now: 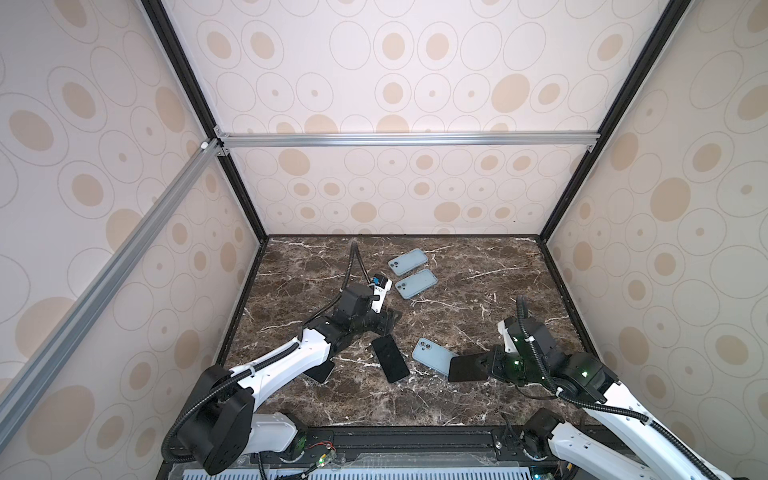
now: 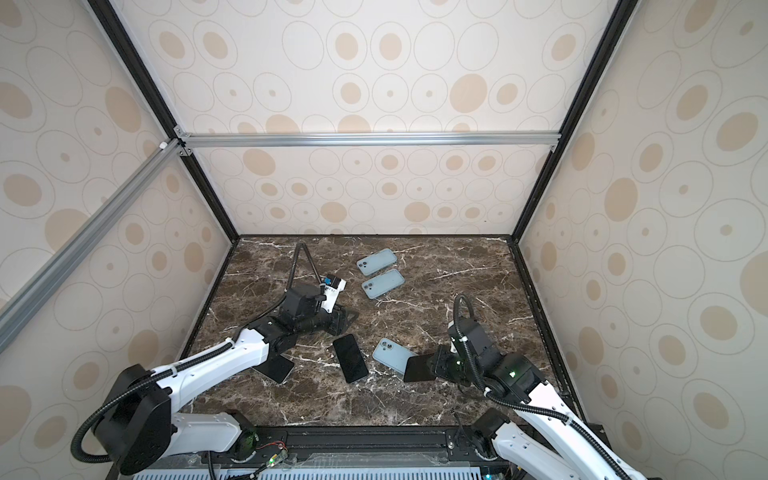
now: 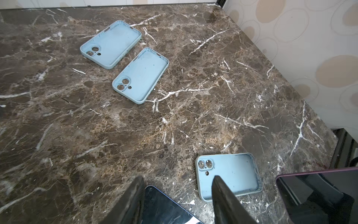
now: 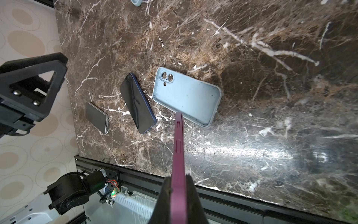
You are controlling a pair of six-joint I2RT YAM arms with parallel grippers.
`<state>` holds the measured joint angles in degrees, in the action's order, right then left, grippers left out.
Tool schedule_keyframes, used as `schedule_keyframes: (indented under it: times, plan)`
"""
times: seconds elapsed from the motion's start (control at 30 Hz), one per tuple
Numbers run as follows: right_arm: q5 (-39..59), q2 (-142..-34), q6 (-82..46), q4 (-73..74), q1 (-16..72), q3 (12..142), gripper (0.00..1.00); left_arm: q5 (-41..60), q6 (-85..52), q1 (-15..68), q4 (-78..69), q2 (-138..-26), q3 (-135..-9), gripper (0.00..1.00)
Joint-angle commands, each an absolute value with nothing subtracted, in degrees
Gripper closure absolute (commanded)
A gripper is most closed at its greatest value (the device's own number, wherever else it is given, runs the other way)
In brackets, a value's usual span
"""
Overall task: Put the phone into the phone case
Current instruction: 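Carry the phone down toward the table with the right gripper while the left withdraws, then close the left gripper on the nearest light-blue case while the right holds the phone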
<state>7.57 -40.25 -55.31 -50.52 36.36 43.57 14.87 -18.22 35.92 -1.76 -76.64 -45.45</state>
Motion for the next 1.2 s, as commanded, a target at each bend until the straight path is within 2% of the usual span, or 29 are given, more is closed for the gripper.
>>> schedule_keyframes:
  times: [0.0, 0.4, 0.77, 1.17]
  plan:
    - [4.9, -40.1, -58.6, -50.8, 37.2, 43.2, 1.0, 18.1, -15.9, 36.3, -8.4, -78.6, -45.0, 0.45]
    - [4.2, -45.5, -60.2, -43.7, 37.3, 41.7, 1.0, 28.5, -18.9, 36.4, -10.5, -85.7, -44.8, 0.46]
    - [2.7, -53.6, -59.3, -36.4, 37.2, 41.4, 1.0, 31.2, -18.3, 36.4, -8.0, -89.3, -46.7, 0.49]
    - [0.2, -57.0, -56.0, -37.5, 36.1, 41.3, 1.0, 32.4, -18.7, 36.7, -7.2, -91.9, -47.6, 0.49]
